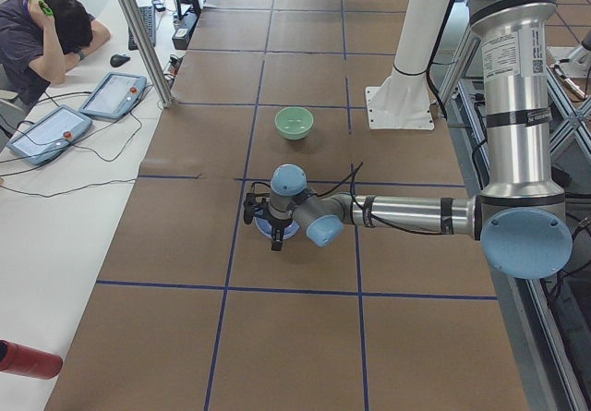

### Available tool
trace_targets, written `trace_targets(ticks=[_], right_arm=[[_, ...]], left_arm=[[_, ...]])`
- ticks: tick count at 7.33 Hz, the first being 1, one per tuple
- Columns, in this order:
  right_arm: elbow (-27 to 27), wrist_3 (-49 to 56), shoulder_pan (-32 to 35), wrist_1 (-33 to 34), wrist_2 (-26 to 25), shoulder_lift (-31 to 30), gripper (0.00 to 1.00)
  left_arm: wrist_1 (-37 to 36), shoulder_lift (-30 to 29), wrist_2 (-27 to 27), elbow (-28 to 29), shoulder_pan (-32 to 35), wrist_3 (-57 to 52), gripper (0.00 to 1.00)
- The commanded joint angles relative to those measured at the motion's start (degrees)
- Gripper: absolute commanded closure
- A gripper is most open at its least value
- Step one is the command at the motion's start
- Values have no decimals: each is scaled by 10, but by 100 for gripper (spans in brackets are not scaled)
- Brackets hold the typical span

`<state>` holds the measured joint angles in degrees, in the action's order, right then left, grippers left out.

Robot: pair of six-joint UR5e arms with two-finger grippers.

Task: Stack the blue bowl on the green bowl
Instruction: 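Lower the left gripper onto the blue bowl's rim and grasp it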

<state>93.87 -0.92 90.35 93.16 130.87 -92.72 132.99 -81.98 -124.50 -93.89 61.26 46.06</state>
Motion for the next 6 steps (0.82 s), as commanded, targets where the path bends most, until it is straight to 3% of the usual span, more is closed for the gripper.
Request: trace_targets(ticks=[1,2,4,6], right_arm=[[0,0,0,0,0,0,0],[0,0,0,0,0,0,0],[0,0,1,0,0,0,0],[0,0,0,0,0,0,0]], left_arm=[[-5,-1,6,2,-8,11,92],[-5,0,7,5,-8,10,100],[-35,3,7,1,-8,7,100],[-103,-2,5,-62,-4,3,100]])
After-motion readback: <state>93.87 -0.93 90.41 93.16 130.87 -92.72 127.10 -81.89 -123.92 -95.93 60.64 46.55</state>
